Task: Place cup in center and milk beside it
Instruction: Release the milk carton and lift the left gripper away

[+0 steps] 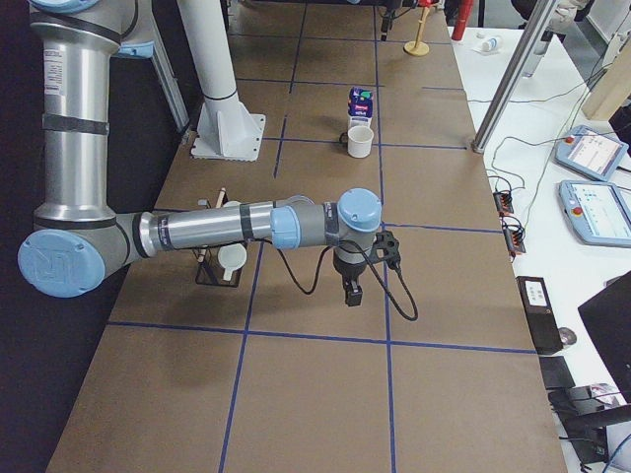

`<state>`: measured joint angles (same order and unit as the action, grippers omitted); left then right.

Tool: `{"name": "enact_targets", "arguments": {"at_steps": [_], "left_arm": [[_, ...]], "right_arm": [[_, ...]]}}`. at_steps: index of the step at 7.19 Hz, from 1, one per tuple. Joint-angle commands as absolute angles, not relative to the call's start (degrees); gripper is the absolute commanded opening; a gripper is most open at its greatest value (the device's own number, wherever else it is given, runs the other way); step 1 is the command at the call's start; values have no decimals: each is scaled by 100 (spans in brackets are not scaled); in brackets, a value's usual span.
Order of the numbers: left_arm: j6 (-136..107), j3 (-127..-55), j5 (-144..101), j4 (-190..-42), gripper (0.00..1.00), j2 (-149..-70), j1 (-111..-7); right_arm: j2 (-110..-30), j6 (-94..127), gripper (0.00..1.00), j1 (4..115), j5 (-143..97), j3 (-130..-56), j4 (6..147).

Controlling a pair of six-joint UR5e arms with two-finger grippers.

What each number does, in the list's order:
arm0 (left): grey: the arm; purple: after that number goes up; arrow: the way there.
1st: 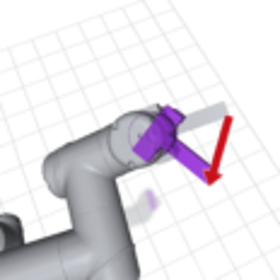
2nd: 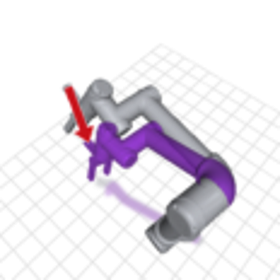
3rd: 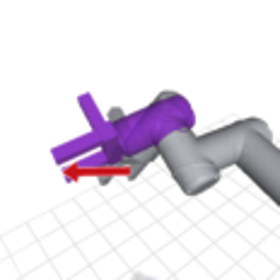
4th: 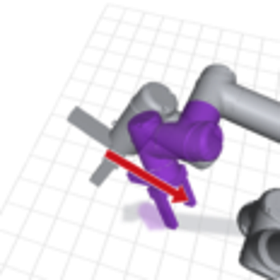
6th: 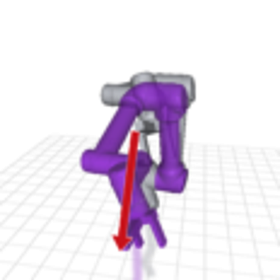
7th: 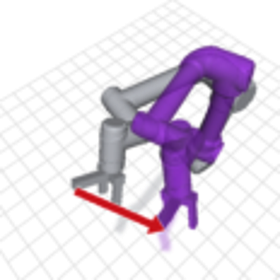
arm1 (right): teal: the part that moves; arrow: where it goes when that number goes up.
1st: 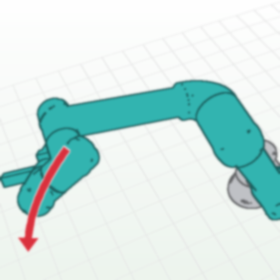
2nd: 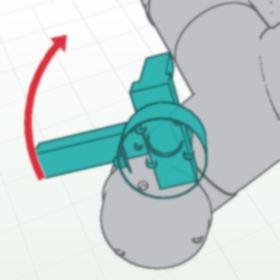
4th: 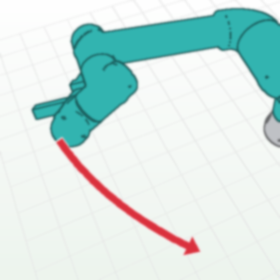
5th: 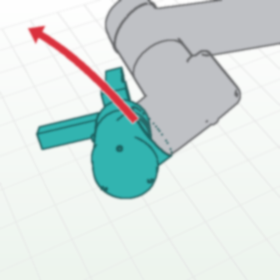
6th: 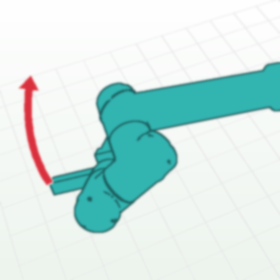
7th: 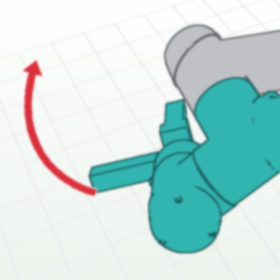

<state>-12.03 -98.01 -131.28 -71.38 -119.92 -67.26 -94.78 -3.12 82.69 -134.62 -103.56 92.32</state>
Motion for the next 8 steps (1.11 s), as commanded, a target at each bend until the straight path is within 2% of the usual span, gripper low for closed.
{"name": "enact_targets", "arguments": {"at_steps": [1,2,3,6,8], "left_arm": [[-598,-9853,-13140,-7520,100,-10442,-7110],[-580,-9696,-13218,-8176,100,-10276,-7589],[-310,-9668,-13454,-8496,100,-9735,-7863],[475,-9694,-13526,-8622,100,-8765,-8323],[457,-9546,-13492,-8640,100,-8763,-8314]], "right_arm": [[-9492,-299,99,8271,-13474,-10354,9229],[-9501,-299,99,8271,-13474,-10345,9229],[-9510,-308,99,8271,-13474,-10353,9229],[-9571,-273,100,8262,-13474,-10389,9220],[-9580,-264,100,8271,-13474,-10398,9220]]}}
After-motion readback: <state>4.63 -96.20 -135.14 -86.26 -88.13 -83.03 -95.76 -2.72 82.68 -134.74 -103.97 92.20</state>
